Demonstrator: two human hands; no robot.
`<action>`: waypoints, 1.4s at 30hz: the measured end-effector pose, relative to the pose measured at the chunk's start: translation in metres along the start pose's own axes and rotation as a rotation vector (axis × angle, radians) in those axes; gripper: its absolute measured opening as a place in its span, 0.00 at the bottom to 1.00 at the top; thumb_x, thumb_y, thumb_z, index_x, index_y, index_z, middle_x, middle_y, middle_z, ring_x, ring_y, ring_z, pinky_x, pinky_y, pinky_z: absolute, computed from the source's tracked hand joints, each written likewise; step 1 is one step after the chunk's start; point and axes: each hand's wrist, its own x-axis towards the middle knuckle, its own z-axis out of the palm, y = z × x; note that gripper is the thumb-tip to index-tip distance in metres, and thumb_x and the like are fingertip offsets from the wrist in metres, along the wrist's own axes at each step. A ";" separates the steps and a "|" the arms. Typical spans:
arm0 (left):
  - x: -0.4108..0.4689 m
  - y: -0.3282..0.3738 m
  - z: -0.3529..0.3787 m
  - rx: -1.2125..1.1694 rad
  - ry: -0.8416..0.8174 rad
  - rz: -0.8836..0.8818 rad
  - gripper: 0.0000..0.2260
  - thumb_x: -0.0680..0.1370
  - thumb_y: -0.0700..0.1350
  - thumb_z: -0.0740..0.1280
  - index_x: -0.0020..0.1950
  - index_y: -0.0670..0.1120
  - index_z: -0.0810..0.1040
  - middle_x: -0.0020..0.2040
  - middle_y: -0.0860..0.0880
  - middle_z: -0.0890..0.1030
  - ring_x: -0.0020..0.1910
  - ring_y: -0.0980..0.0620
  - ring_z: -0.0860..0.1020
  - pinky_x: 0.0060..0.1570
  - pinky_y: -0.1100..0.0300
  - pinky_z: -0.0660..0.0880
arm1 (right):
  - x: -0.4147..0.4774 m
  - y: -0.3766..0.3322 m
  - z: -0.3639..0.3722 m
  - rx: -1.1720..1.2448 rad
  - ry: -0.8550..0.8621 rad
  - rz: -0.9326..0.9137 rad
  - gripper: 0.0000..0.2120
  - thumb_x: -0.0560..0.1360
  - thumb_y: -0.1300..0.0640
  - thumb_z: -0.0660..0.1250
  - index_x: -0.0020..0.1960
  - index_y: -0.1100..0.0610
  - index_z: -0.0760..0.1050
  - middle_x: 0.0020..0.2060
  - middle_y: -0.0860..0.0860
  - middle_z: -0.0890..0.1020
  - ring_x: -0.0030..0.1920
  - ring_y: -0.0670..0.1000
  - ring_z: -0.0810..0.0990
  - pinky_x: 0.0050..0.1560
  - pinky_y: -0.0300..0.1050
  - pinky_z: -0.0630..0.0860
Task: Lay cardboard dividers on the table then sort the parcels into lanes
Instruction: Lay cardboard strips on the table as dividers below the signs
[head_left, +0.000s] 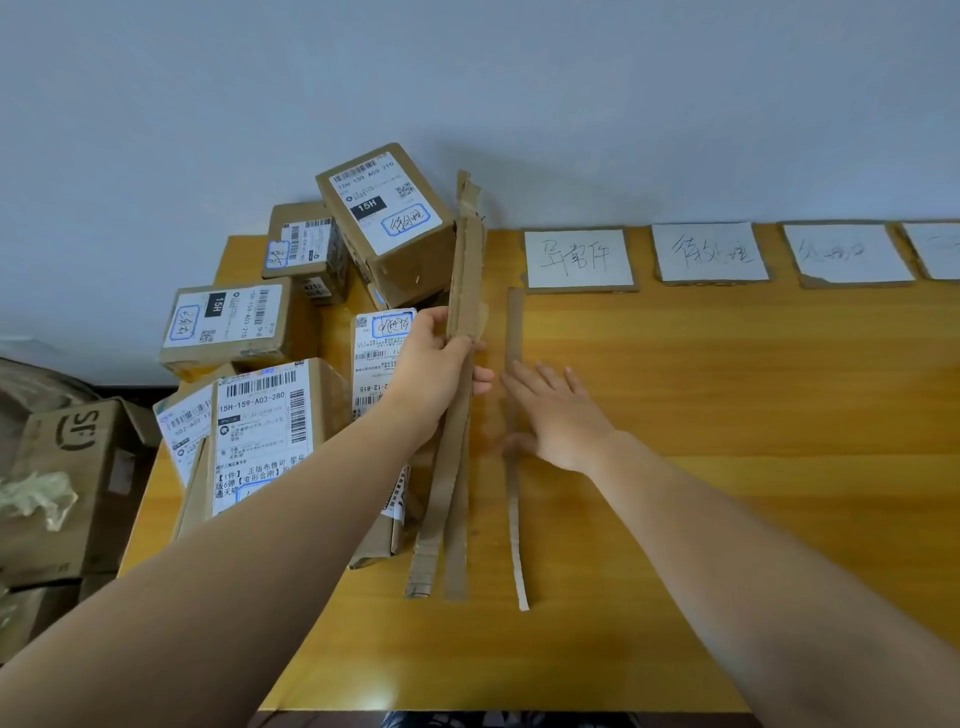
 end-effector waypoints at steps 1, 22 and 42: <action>-0.001 0.002 0.000 -0.005 -0.003 0.002 0.15 0.82 0.39 0.59 0.68 0.45 0.66 0.52 0.42 0.82 0.34 0.51 0.82 0.34 0.61 0.82 | -0.003 0.001 -0.007 0.033 0.047 0.013 0.37 0.78 0.42 0.60 0.79 0.51 0.46 0.79 0.49 0.47 0.78 0.54 0.45 0.76 0.56 0.42; -0.062 0.080 0.098 -0.080 -0.179 0.132 0.03 0.76 0.41 0.70 0.48 0.44 0.78 0.39 0.48 0.84 0.39 0.52 0.81 0.40 0.61 0.77 | -0.103 0.038 -0.161 1.352 0.466 0.165 0.03 0.75 0.58 0.70 0.43 0.56 0.77 0.36 0.50 0.81 0.35 0.45 0.80 0.44 0.43 0.79; -0.028 0.023 0.160 0.052 0.055 -0.014 0.07 0.81 0.44 0.62 0.50 0.45 0.79 0.48 0.45 0.84 0.47 0.47 0.80 0.51 0.52 0.79 | -0.085 0.171 -0.088 1.148 0.269 0.481 0.07 0.82 0.60 0.57 0.57 0.60 0.71 0.46 0.57 0.81 0.40 0.54 0.80 0.32 0.44 0.76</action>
